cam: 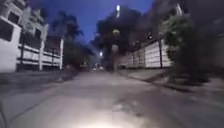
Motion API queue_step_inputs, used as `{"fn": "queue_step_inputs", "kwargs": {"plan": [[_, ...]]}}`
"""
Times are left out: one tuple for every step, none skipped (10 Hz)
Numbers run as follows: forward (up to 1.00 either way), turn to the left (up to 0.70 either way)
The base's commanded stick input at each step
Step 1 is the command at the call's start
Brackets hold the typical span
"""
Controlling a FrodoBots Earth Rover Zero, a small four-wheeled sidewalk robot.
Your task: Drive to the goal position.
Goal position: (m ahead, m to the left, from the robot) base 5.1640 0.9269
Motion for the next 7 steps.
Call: {"fn": "queue_step_inputs", "kwargs": {"plan": [[0.85,0.00],[0.85,0.00],[0.85,0.00],[0.85,0.00],[0.85,0.00],[0.85,0.00],[0.85,0.00]]}}
